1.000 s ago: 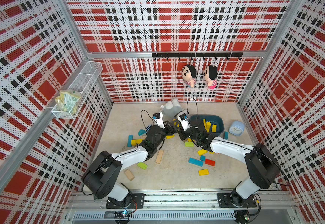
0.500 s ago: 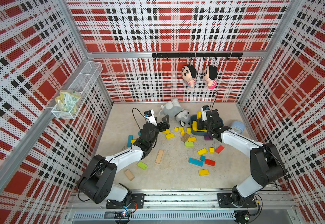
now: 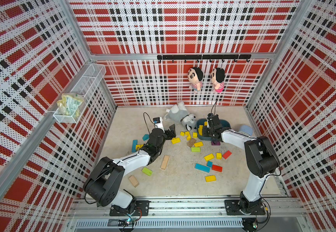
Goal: Pick out the yellow building blocks
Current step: Place the building block in the storage box.
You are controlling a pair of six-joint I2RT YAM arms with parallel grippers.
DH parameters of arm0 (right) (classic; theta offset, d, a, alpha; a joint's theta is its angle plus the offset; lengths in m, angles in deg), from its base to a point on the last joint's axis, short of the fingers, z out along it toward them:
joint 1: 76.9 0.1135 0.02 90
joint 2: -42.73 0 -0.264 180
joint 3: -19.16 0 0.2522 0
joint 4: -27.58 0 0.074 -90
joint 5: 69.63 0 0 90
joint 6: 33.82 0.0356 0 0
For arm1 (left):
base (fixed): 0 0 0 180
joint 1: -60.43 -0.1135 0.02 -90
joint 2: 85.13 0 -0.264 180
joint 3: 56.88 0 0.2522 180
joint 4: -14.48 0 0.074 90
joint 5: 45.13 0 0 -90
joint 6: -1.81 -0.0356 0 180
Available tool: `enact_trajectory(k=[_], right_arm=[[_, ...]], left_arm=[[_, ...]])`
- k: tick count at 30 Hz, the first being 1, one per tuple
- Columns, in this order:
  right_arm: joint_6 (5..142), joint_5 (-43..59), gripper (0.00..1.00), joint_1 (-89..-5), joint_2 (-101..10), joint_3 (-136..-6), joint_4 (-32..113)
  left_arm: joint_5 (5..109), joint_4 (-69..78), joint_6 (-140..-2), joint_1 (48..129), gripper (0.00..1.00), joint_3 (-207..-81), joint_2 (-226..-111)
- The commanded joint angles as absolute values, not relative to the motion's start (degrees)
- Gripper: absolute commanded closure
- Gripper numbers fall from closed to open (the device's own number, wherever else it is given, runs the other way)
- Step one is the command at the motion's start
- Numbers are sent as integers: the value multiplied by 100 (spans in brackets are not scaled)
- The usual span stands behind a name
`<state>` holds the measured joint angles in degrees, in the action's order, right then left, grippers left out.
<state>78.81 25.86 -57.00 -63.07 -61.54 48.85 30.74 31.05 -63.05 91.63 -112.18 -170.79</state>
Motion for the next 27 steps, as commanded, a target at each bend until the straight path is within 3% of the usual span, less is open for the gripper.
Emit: enact_trajectory(k=[1, 4, 12, 16, 27], right_arm=[[7895, 2722, 81, -5742, -6355, -6254, 4891], [7817, 2740, 71, -5740, -6327, -6254, 4911], [7452, 2854, 61, -5735, -6063, -6336, 4987], [6568, 2794, 56, -5501, -5820, -6486, 4886], [4332, 1188, 50, -4341, -6671, -7619, 5047]], left_arm=[[3108, 2955, -6432, 9147, 9, -11386, -17209], [3090, 2955, -6391, 9139, 10, -11413, -17233], [2796, 2955, -6338, 9131, 10, -11356, -17132], [2565, 2980, -6080, 9058, 10, -11190, -16966], [2153, 3377, -4602, 8515, 12, -10183, -16245]])
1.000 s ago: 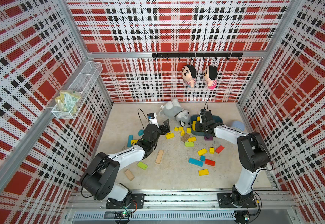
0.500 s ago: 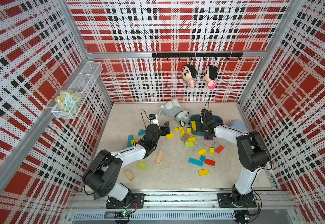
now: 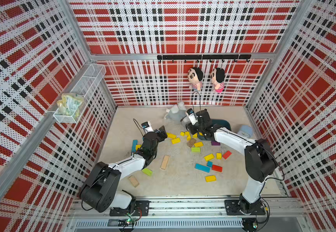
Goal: Pick out the yellow building blocks
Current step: Place the building block in the storage box, then pick up the building block from the center of the board.
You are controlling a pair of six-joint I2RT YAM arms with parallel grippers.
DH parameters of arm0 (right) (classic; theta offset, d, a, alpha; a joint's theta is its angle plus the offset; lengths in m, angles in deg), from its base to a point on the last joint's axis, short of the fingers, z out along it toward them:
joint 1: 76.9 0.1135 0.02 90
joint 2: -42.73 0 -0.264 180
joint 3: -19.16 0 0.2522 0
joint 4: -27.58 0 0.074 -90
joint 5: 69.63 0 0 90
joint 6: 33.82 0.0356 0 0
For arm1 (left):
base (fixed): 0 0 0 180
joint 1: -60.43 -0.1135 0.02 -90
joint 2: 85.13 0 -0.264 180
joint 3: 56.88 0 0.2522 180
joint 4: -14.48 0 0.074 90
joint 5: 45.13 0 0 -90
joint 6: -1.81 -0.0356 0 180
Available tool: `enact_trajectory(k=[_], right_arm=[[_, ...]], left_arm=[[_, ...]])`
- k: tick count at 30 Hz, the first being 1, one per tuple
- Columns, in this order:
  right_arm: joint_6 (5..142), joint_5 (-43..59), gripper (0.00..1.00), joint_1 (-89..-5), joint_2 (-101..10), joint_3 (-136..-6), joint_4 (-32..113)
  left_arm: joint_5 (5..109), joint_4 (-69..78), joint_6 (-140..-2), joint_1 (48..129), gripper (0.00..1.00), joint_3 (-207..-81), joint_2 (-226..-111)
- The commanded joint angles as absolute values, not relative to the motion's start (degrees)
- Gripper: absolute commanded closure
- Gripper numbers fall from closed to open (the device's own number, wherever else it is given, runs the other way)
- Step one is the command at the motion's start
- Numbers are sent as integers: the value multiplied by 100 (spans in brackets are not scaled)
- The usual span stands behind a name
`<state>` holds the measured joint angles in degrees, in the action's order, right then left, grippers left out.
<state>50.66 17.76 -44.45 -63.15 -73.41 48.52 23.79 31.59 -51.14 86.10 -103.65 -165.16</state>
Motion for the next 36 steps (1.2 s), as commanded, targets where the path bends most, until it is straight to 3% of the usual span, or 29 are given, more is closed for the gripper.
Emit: enact_trajectory(k=[1, 12, 36], right_arm=[[4196, 1016, 50, -4287, -6831, -7818, 5172], [3735, 633, 49, -4004, -8328, -9700, 6372], [3726, 1357, 50, -3676, -9555, -10610, 6832]], left_arm=[[2105, 3377, -4522, 8487, 12, -10108, -16150], [1836, 3229, -4179, 8327, 13, -9531, -15372], [1834, 2360, -3954, 8069, 15, -9018, -14301]])
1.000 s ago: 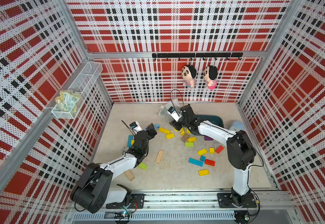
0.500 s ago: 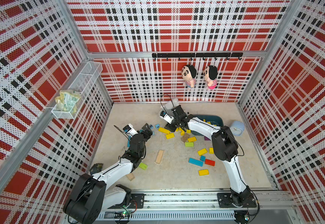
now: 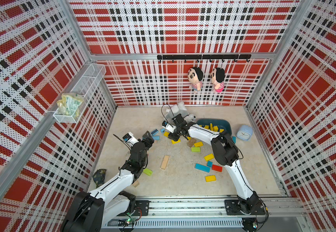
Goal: Pick out the yellow building blocks
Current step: Pick up the building block from the center of the board.
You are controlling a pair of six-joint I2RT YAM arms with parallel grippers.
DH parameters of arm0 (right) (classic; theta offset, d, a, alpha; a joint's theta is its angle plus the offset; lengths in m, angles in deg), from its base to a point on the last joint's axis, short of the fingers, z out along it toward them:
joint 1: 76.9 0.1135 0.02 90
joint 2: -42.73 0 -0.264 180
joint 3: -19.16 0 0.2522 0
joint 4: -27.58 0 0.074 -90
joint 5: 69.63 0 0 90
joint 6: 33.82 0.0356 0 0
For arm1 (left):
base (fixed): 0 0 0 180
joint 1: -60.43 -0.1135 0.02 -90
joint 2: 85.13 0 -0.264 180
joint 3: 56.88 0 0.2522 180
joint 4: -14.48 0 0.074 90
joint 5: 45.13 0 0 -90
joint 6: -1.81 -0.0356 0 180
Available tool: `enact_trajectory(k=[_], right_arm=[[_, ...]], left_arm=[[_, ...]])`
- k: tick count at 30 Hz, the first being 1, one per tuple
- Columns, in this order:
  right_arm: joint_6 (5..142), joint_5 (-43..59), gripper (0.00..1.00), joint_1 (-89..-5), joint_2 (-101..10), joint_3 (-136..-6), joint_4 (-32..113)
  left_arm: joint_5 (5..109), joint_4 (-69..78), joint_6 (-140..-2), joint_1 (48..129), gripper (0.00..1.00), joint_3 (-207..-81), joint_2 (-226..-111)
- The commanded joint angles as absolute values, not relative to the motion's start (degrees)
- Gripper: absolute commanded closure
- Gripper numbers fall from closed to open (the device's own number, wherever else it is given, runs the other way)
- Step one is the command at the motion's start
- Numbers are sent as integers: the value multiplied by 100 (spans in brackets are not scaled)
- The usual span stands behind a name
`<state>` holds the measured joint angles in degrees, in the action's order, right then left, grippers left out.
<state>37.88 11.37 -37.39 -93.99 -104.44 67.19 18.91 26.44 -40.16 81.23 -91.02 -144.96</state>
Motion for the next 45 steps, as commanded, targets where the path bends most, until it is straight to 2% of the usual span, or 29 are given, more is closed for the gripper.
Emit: enact_trajectory(k=[1, 10, 21, 26, 34, 45], right_arm=[[3731, 1392, 51, -3666, -9584, -10621, 6833], [3987, 1457, 55, -3647, -9770, -10723, 6684], [4042, 1298, 74, -3647, -9672, -10713, 6554], [3992, 1256, 77, -3667, -9220, -10549, 6375], [4398, 1065, 78, -3855, -7760, -8766, 5233], [5705, 1720, 81, -4540, -5910, -6353, 4172]], left_arm=[[1811, 2283, -3943, 8064, 15, -8991, -14230], [1674, 1779, -3802, 8056, 16, -8876, -13779], [1648, 1604, -3572, 8047, 17, -8813, -13665], [1695, 1745, -3425, 8047, 17, -8735, -13798], [1951, 2126, -3535, 8056, 17, -8770, -14159], [2191, 2504, -3974, 8073, 17, -9117, -14814]])
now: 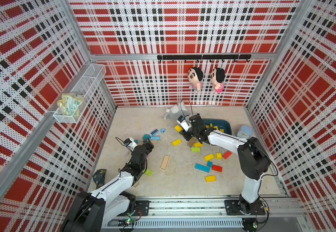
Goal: Pick out the yellow building blocks
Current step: Pick up the building block from the center of the board, then place the building block in the storage box.
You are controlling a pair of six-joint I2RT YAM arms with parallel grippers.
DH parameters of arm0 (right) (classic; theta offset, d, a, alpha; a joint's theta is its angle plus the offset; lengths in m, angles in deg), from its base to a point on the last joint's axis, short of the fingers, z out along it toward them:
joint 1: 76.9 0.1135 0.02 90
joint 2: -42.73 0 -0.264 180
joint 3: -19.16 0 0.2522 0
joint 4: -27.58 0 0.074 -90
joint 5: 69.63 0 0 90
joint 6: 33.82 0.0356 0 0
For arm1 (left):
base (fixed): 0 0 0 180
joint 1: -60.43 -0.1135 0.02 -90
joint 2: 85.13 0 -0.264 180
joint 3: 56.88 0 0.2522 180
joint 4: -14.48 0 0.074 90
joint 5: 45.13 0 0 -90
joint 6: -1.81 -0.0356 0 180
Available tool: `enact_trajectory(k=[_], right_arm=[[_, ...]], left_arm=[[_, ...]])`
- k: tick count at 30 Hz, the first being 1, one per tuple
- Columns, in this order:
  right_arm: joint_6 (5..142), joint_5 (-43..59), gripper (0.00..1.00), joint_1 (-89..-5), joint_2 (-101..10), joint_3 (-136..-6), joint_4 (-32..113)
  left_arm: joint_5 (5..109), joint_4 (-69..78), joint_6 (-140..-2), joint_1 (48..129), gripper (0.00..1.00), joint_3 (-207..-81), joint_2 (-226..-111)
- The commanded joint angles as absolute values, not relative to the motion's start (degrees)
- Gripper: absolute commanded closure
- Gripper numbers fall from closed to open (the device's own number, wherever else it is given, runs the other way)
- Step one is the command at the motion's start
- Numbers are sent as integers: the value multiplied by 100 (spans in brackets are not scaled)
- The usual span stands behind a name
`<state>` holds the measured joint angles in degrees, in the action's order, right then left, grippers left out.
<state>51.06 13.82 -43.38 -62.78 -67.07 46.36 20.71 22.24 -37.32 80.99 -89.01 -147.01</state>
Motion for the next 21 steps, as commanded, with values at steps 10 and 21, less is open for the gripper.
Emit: enact_trajectory(k=[10, 21], right_arm=[[7050, 2486, 81, -5328, -5418, -5585, 4107], [7396, 2439, 79, -5565, -5966, -5954, 4350]], left_arm=[[2332, 2748, -4287, 8186, 17, -9440, -15325], [2437, 2753, -4972, 8548, 17, -9912, -15869]])
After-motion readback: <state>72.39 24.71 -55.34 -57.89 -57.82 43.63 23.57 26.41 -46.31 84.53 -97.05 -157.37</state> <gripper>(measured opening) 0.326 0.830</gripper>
